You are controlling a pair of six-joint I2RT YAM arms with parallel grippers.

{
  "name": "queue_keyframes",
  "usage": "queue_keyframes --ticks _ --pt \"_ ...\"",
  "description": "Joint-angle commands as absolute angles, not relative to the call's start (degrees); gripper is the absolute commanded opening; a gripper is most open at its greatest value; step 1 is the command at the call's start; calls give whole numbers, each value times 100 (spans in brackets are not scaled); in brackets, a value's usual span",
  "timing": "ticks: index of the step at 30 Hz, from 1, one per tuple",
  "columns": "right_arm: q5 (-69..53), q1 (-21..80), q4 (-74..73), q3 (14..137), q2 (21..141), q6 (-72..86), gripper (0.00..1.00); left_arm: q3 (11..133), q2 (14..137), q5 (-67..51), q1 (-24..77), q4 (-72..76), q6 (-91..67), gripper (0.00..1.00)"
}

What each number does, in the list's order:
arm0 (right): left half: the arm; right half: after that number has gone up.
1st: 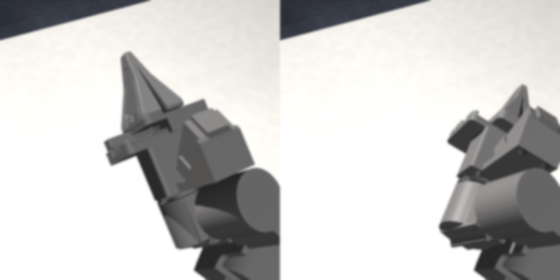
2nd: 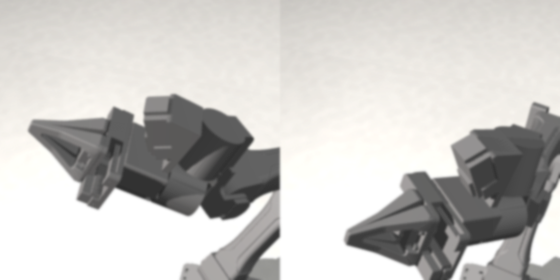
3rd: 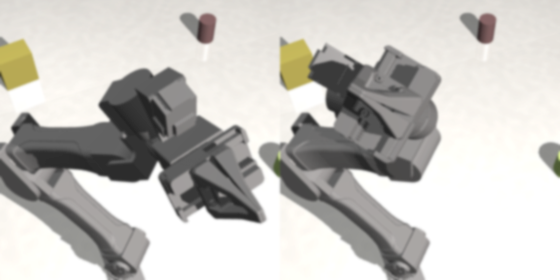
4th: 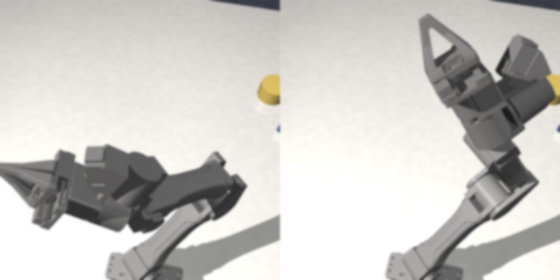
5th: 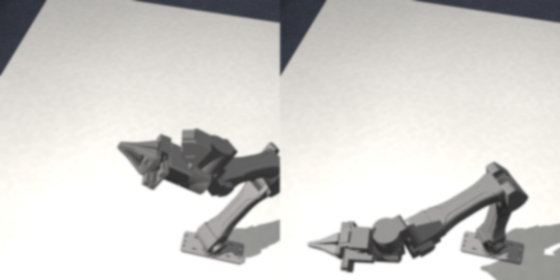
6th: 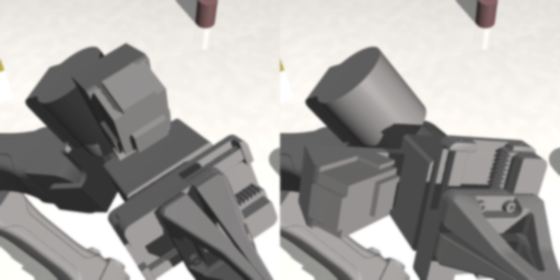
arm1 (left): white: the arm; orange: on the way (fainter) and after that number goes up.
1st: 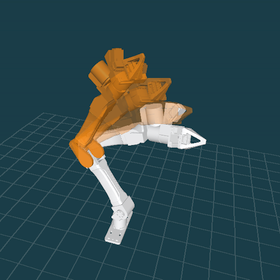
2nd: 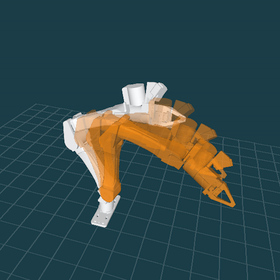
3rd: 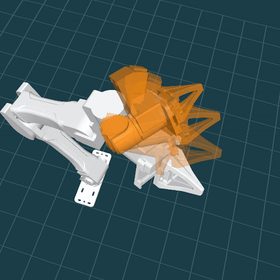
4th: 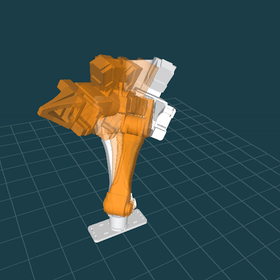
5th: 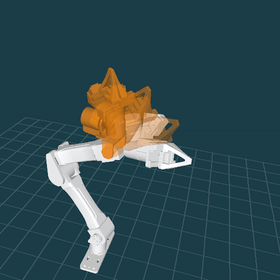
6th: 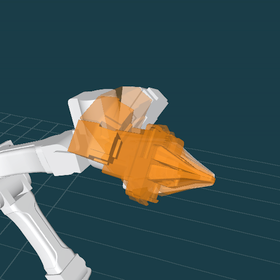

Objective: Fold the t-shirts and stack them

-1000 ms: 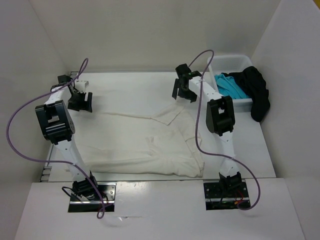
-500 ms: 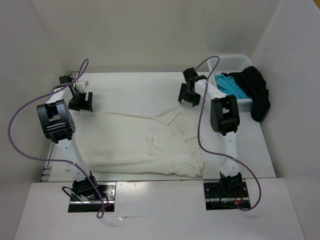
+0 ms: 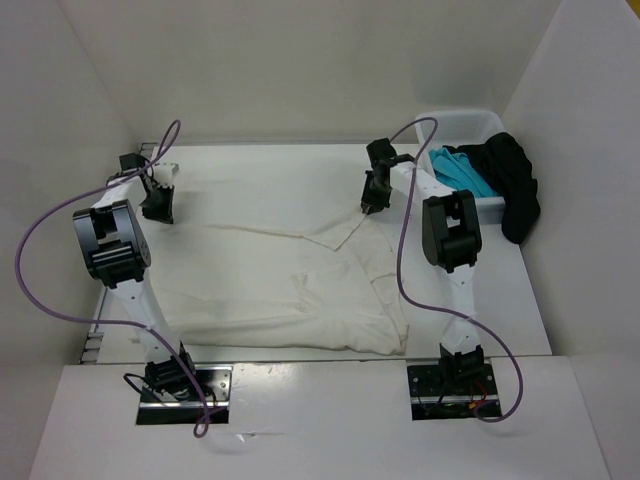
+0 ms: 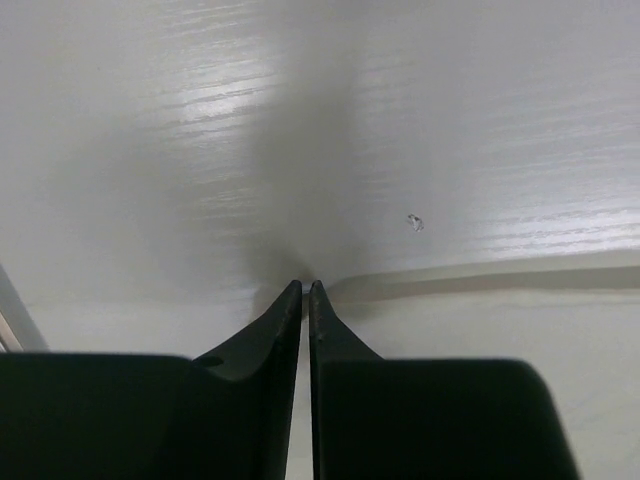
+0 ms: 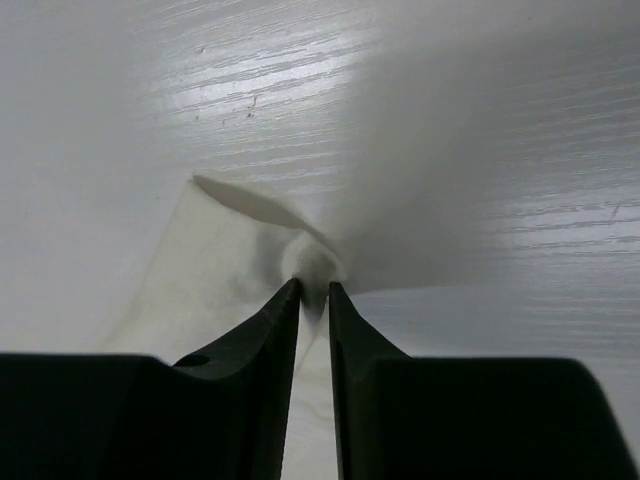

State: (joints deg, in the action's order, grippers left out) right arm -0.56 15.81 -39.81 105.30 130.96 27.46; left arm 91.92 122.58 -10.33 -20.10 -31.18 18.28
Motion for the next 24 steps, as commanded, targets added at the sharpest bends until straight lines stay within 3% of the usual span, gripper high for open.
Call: queue_keyframes --ticks 1,6,10,15,24 --pt "-378 1635 -4007 10467 13368 2769 22 8842 12305 -1020 -1995 -3568 2047 11" --pt "43 1635 -4008 10520 13368 2716 0 8719 12077 -879 -1995 -3568 2171 0" --pt "246 1635 -4209 10739 13368 2663 0 8719 11901 -476 -1890 -3568 2390 0" --pt "623 1635 -4412 10495 12309 2663 0 8394 11155 8 -1767 -3340 2899 0" --pt "168 1995 -4799 8407 10338 3119 0 7375 9775 886 -1485 -3270 3884 0"
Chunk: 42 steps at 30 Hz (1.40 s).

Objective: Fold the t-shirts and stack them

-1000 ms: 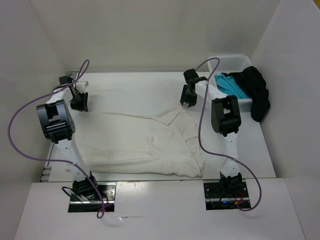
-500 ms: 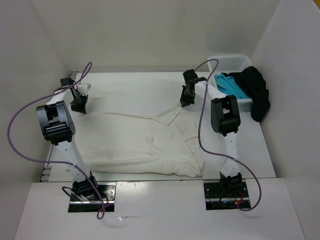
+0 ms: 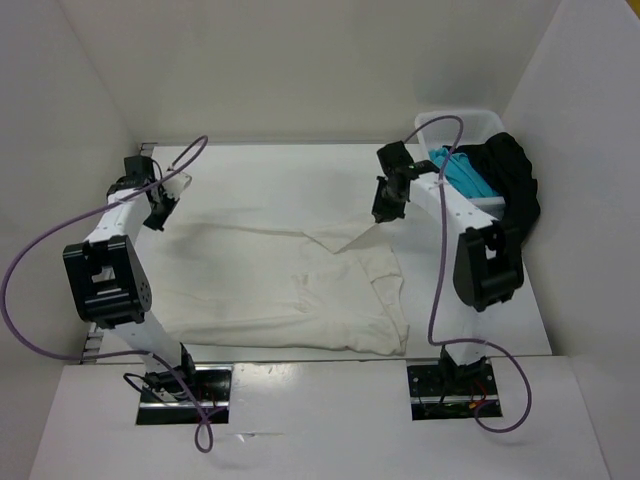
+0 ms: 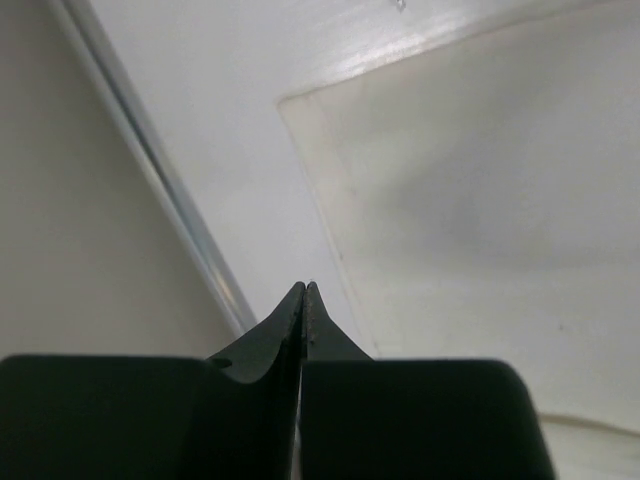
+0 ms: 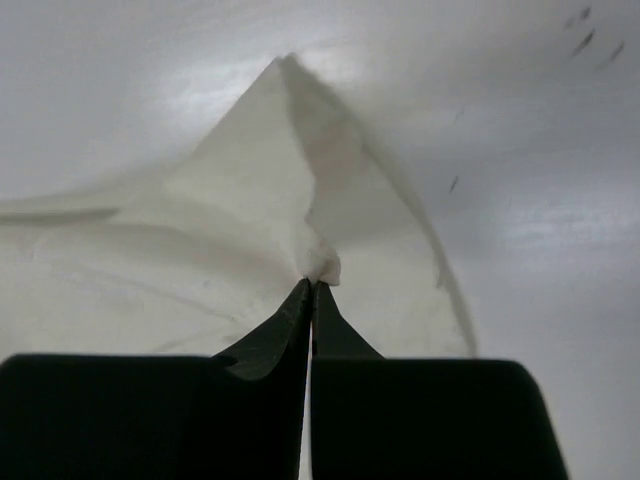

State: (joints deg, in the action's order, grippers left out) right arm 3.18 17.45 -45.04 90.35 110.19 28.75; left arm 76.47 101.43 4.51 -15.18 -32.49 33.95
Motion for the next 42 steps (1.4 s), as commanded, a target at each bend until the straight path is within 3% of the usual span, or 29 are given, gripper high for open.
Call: queue_keyframes --ticks 1,6,13,15,16,17,20,24,36,42 --pt "106 2056 -4851 8176 9936 3190 0 7270 9547 888 -1485 -3270 3885 0" --pt "-649 2232 -4799 6806 8817 3603 0 6612 8975 1054 -1485 -3463 4236 0" --pt "-1027 2232 -4554 6144 7893 3840 0 5810 8394 1074 -1485 -2746 4553 1" --pt "-1230 2293 -4185 6144 8085 3841 0 6115 8873 688 -1564 -2819 4221 21" --pt "-1230 2372 -4097 6204 8190 3841 0 6448 9147 111 -1686 -3013 3723 53" --pt "-1161 2373 -4044 6370 8426 3841 0 7217 9437 -190 -1748 -3223 3465 64" --pt "-1029 2592 -3991 6670 8753 3841 0 7970 10544 -904 -1863 -3480 2770 78" --pt "-967 2760 -3938 6724 8859 3902 0 8419 11134 -1107 -1635 -3234 2339 84" --pt "-913 2874 -3938 6724 9123 4017 0 8701 11927 -1529 -1748 -3042 1355 85" --pt "-914 2874 -3938 6838 9176 3955 0 8754 11927 -1161 -1934 -2531 625 87"
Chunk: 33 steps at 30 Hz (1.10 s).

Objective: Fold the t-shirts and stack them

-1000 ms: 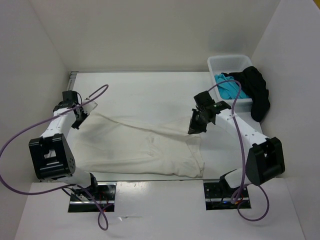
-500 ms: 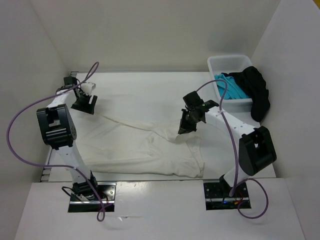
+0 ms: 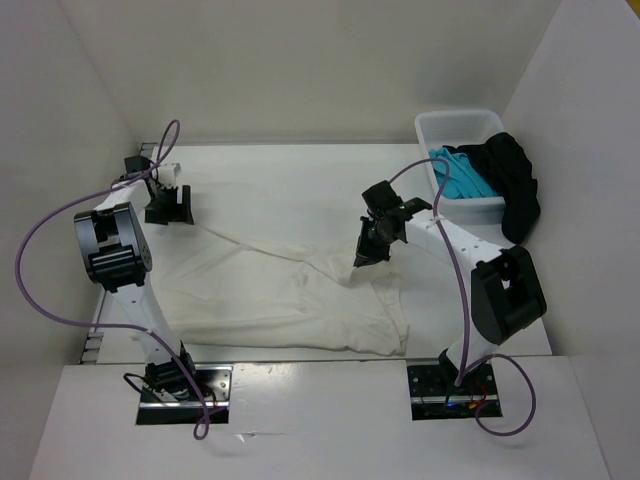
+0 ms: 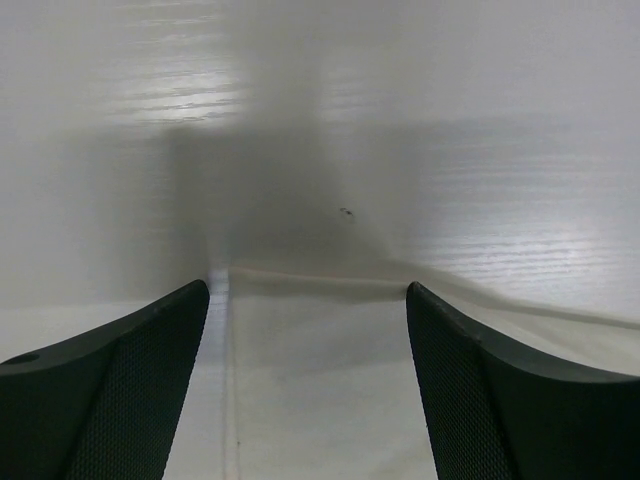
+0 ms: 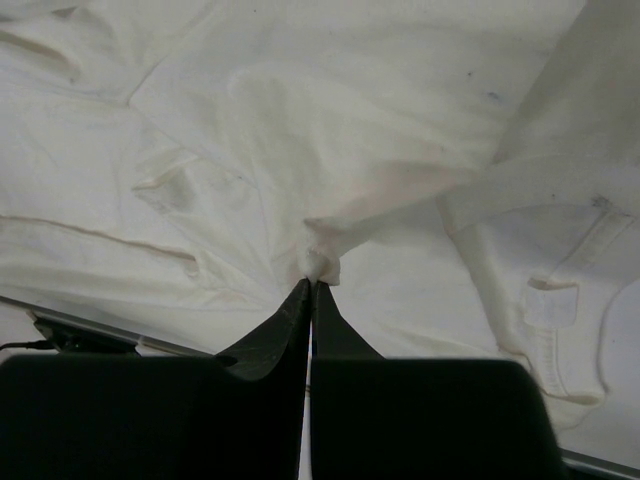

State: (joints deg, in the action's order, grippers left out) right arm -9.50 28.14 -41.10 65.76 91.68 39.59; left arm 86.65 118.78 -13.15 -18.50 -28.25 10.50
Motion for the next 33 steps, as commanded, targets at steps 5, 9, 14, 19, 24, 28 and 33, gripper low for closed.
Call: queue_keyframes --ticks 5,9,14,19,24,28,33 --pt "-914 2874 -3938 6838 9229 3955 0 8737 12111 -730 -1934 -2698 624 87" --pt "-914 2874 -3938 6891 9281 3955 0 8657 12172 -668 -1934 -2637 694 87" --pt "-914 2874 -3938 6891 9281 3955 0 8710 12296 -747 -1872 -2839 844 57" --pt "-914 2874 -3938 6943 9281 3955 0 8710 12349 -800 -1819 -2892 958 24" --pt "-914 2874 -3990 6943 9281 3955 0 8544 12278 -800 -1819 -2892 1185 0" --pt "-861 2874 -4192 7118 9229 3902 0 8262 11840 -800 -1819 -2892 1669 0" --pt "-861 2874 -4499 7189 8948 3850 0 7744 10725 -853 -1880 -2892 2679 0"
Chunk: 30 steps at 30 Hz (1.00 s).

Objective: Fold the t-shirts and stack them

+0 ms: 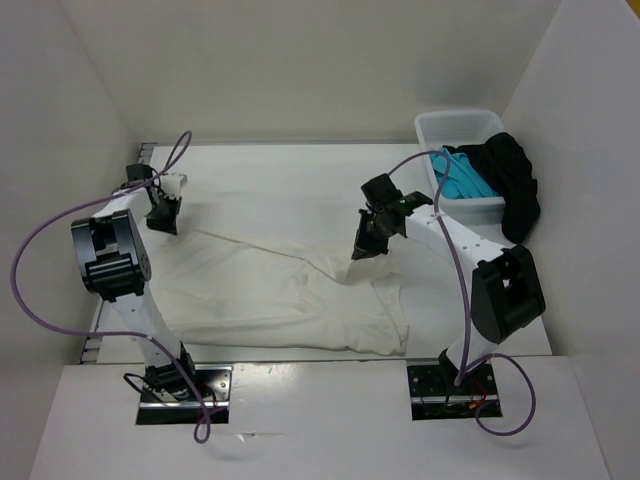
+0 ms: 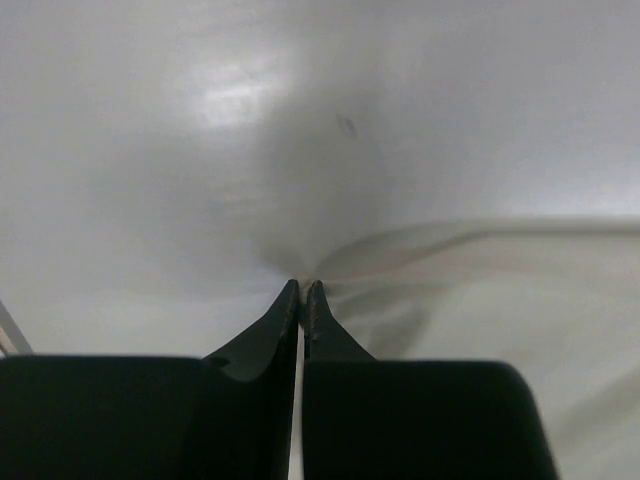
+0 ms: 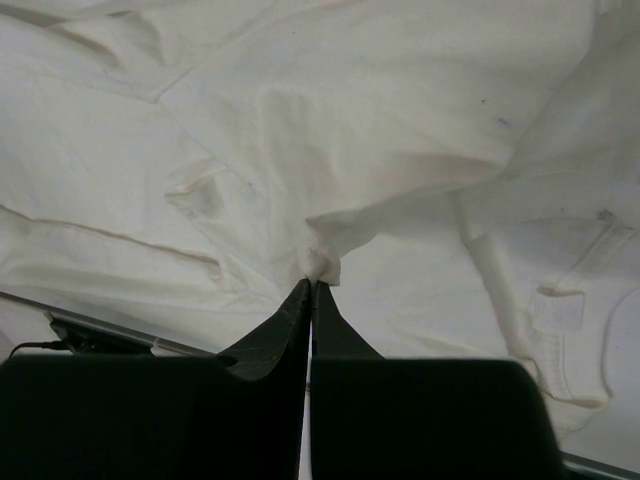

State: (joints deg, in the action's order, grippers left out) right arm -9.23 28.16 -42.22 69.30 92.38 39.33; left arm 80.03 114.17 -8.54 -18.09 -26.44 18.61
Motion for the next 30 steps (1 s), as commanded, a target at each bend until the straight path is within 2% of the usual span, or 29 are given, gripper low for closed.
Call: queue_keyframes --ticks 1,12,18,30 --pt "-800 2874 -4587 7189 8808 3850 0 7517 10366 -757 -1881 -2892 3063 0" --pt "-869 2874 -5194 6883 8034 3902 0 6646 8633 -45 -1942 -3357 4561 0" --pt "-1125 2874 -5247 6197 7735 3955 0 5556 8298 246 -1942 -3638 4887 0" --pt "-1362 2874 -5379 5985 7673 3841 0 5124 8016 677 -1942 -3938 4948 0"
